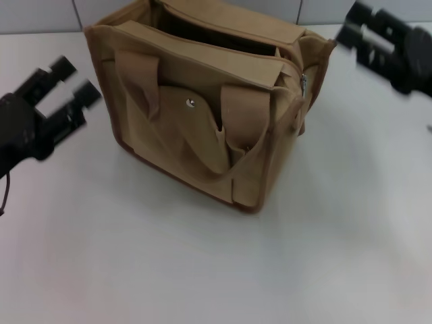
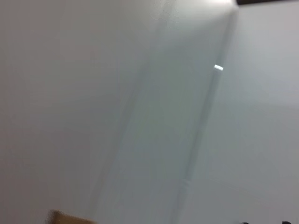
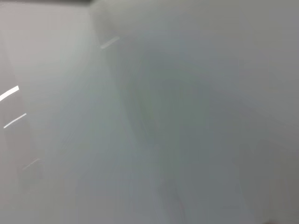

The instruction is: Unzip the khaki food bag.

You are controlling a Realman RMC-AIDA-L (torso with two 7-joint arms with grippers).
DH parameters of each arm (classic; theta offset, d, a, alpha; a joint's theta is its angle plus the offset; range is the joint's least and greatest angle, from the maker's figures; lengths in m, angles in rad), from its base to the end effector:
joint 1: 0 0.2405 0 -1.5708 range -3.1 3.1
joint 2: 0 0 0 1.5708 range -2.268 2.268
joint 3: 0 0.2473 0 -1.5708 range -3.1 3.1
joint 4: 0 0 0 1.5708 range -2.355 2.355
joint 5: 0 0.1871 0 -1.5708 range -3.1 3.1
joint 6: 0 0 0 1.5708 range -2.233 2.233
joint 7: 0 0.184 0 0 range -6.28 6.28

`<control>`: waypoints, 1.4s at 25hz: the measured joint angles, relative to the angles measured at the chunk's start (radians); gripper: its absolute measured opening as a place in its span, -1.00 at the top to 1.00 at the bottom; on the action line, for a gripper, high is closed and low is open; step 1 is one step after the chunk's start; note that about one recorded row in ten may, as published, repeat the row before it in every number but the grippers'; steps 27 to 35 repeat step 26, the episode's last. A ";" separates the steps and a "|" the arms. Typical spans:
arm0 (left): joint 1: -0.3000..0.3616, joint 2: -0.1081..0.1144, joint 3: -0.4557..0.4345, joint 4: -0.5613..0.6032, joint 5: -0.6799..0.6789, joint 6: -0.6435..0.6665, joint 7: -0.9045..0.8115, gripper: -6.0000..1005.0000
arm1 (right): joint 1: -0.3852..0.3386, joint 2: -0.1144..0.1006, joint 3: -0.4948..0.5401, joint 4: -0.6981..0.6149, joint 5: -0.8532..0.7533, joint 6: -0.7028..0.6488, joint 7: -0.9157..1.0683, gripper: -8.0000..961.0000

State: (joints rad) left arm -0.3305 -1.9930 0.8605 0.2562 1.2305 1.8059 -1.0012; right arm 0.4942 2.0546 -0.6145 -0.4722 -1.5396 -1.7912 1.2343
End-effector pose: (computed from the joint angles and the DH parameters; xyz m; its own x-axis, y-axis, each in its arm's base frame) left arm -0.2361 0.2729 0.0276 0.3962 0.0652 0.9158 0.5607 -0.8070 -0.1852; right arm 0.1851 0.3133 0.0261 0.4516 -0.1154 -0.8847 -0.4417 -0.8905 -0.1094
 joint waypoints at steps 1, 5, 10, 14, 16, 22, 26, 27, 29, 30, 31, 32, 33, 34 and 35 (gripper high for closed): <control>-0.002 0.014 0.000 0.020 0.049 0.035 -0.007 -0.53 | -0.005 -0.004 -0.031 -0.031 -0.035 -0.044 0.000 -0.14; -0.008 0.050 0.000 0.106 0.231 0.147 -0.021 -0.56 | -0.016 -0.007 -0.126 -0.123 -0.193 -0.179 -0.002 -0.40; -0.005 0.058 0.000 0.200 0.362 0.182 -0.072 -0.56 | -0.009 0.017 -0.209 -0.135 -0.271 -0.196 -0.014 -0.53; -0.008 0.059 0.003 0.220 0.411 0.190 -0.099 -0.55 | -0.005 0.026 -0.229 -0.128 -0.274 -0.186 -0.019 -0.53; -0.008 0.061 0.008 0.220 0.413 0.191 -0.099 -0.55 | -0.003 0.026 -0.230 -0.126 -0.274 -0.186 -0.019 -0.53; -0.007 0.062 0.012 0.222 0.416 0.192 -0.100 -0.55 | -0.003 0.026 -0.230 -0.125 -0.271 -0.190 -0.019 -0.53; -0.007 0.063 0.012 0.223 0.417 0.192 -0.100 -0.55 | 0.000 0.025 -0.232 -0.125 -0.270 -0.189 -0.019 -0.53; -0.007 0.063 0.012 0.223 0.417 0.192 -0.100 -0.55 | 0.000 0.025 -0.232 -0.125 -0.270 -0.189 -0.019 -0.53; -0.007 0.063 0.012 0.223 0.417 0.192 -0.100 -0.55 | 0.000 0.025 -0.232 -0.125 -0.270 -0.189 -0.019 -0.53; -0.007 0.063 0.012 0.223 0.417 0.192 -0.100 -0.55 | 0.000 0.025 -0.232 -0.125 -0.270 -0.189 -0.019 -0.53; -0.007 0.063 0.012 0.223 0.417 0.192 -0.100 -0.55 | 0.000 0.025 -0.232 -0.125 -0.270 -0.189 -0.019 -0.53; -0.007 0.063 0.012 0.223 0.417 0.192 -0.100 -0.55 | 0.000 0.025 -0.232 -0.125 -0.270 -0.189 -0.019 -0.53; -0.007 0.063 0.012 0.223 0.417 0.192 -0.100 -0.55 | 0.000 0.025 -0.232 -0.125 -0.270 -0.189 -0.019 -0.53; -0.007 0.063 0.012 0.223 0.417 0.192 -0.100 -0.55 | 0.000 0.025 -0.232 -0.125 -0.270 -0.189 -0.019 -0.53; -0.007 0.063 0.012 0.223 0.417 0.192 -0.100 -0.55 | 0.000 0.025 -0.232 -0.125 -0.270 -0.189 -0.019 -0.53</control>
